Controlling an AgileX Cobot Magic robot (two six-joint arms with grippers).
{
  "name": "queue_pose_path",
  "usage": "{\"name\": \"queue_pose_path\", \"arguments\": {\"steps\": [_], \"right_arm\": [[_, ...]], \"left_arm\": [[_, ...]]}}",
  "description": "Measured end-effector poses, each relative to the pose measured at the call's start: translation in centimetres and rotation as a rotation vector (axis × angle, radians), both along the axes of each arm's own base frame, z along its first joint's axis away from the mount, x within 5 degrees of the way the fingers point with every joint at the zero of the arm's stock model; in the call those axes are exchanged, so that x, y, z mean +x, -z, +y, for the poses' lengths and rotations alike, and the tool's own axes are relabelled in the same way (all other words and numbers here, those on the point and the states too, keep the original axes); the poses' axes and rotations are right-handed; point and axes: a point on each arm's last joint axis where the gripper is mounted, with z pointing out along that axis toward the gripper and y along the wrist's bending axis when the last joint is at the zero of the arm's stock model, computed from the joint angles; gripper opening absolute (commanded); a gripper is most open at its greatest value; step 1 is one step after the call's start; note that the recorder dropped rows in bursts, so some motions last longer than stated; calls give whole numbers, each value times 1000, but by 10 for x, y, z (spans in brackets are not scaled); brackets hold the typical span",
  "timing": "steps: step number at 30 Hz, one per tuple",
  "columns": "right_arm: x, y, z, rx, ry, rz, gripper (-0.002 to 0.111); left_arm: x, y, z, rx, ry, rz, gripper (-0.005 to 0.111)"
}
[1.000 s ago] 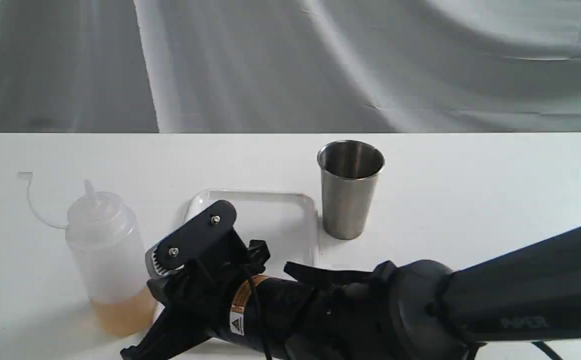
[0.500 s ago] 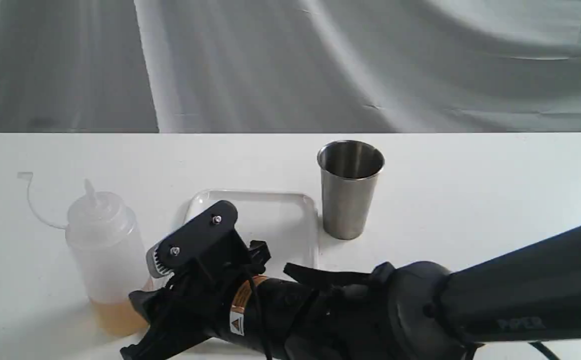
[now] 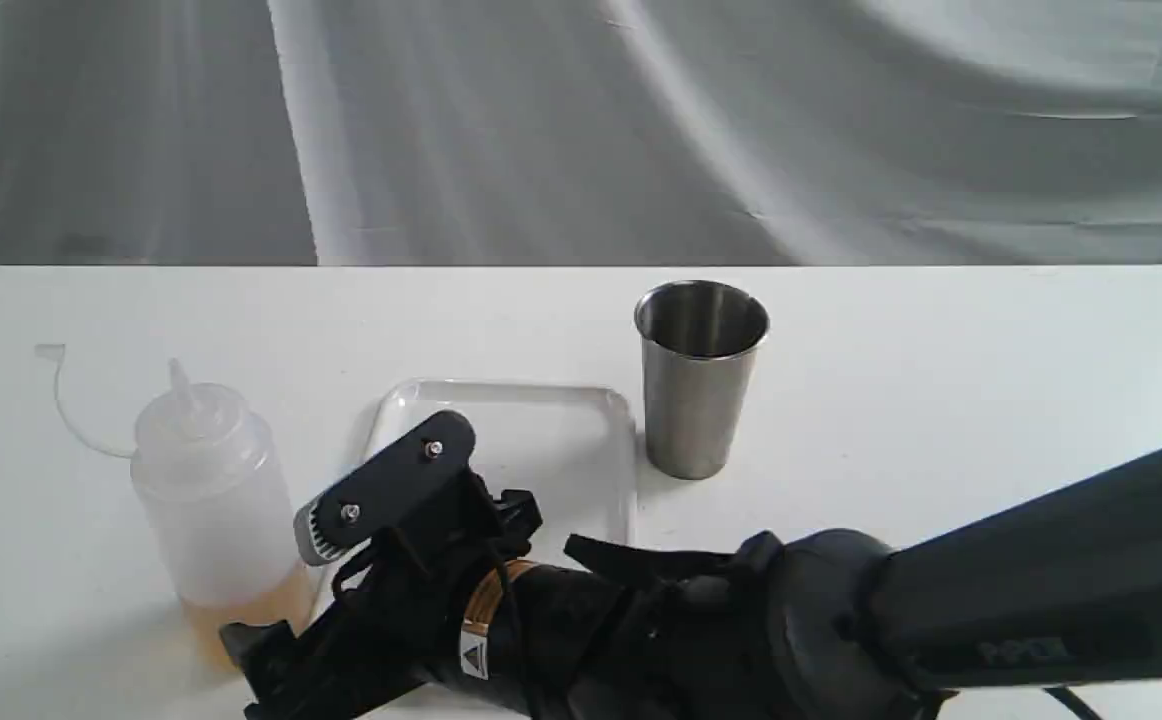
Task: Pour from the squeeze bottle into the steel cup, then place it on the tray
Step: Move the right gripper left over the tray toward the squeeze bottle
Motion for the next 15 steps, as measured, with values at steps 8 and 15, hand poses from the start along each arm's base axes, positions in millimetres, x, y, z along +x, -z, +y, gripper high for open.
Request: {"name": "queue_pose_path", "arguments": {"steps": [8, 15], "right_arm": [[1, 6, 1, 7, 1, -3, 95], [1, 5, 1, 4, -4, -12, 95]], "left_arm": [[0, 0, 0, 0, 0, 0, 8], [0, 0, 0, 0, 0, 0, 8]]}}
